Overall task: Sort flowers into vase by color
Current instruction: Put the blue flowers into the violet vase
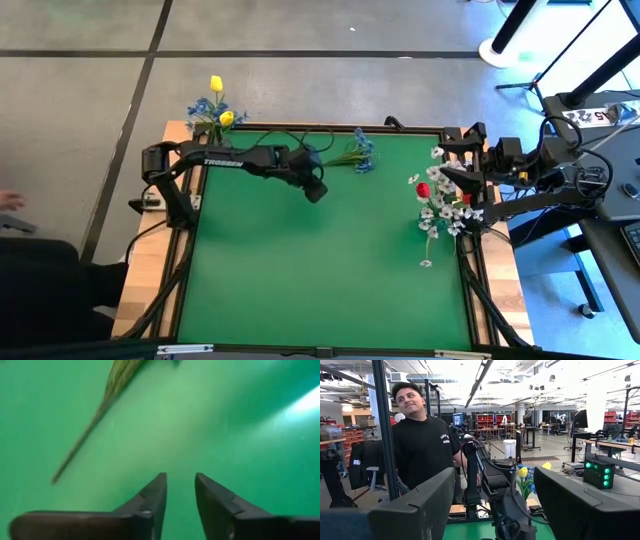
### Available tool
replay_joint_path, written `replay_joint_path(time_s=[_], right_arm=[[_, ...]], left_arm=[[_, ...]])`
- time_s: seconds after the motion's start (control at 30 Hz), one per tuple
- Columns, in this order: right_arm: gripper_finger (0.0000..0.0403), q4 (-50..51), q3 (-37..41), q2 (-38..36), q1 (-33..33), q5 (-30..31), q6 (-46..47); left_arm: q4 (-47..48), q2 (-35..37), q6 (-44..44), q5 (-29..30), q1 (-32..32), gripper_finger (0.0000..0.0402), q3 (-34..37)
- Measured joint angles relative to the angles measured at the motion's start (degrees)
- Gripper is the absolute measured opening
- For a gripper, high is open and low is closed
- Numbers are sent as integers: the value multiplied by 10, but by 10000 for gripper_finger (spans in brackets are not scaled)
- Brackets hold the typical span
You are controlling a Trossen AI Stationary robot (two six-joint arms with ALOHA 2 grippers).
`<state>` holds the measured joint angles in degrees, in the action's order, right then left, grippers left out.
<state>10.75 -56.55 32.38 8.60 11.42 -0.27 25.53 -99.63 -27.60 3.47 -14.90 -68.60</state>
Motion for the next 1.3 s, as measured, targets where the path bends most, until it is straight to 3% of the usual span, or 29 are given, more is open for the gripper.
replay_joint_path(time_s=[0.2, 0.3, 0.43, 0.53, 0.7, 0.87, 1.07, 1.3], right_arm=[[273, -2, 0, 0, 0, 0, 0], [273, -1, 0, 0, 0, 0, 0], [273, -1, 0, 0, 0, 0, 0], [273, 0, 0, 0, 0, 0, 0], [273, 1, 0, 0, 0, -1, 0], [273, 2, 0, 0, 0, -3, 0], [273, 2, 0, 0, 0, -2, 0], [273, 2, 0, 0, 0, -2, 0]], left_arm=[[-97, -25, 52, 4, -5, 154, 0], [-178, -52, 95, 45, -4, 168, 0], [-280, -109, 89, 52, -21, 169, 0], [-290, -150, 44, 86, -38, 162, 0], [-313, -186, 41, 116, -53, 148, 0], [-294, -198, 17, 66, -51, 119, 0], [-219, -180, -45, 58, -34, 14, -2], [-25, -52, -41, 38, 1, 2, 0]])
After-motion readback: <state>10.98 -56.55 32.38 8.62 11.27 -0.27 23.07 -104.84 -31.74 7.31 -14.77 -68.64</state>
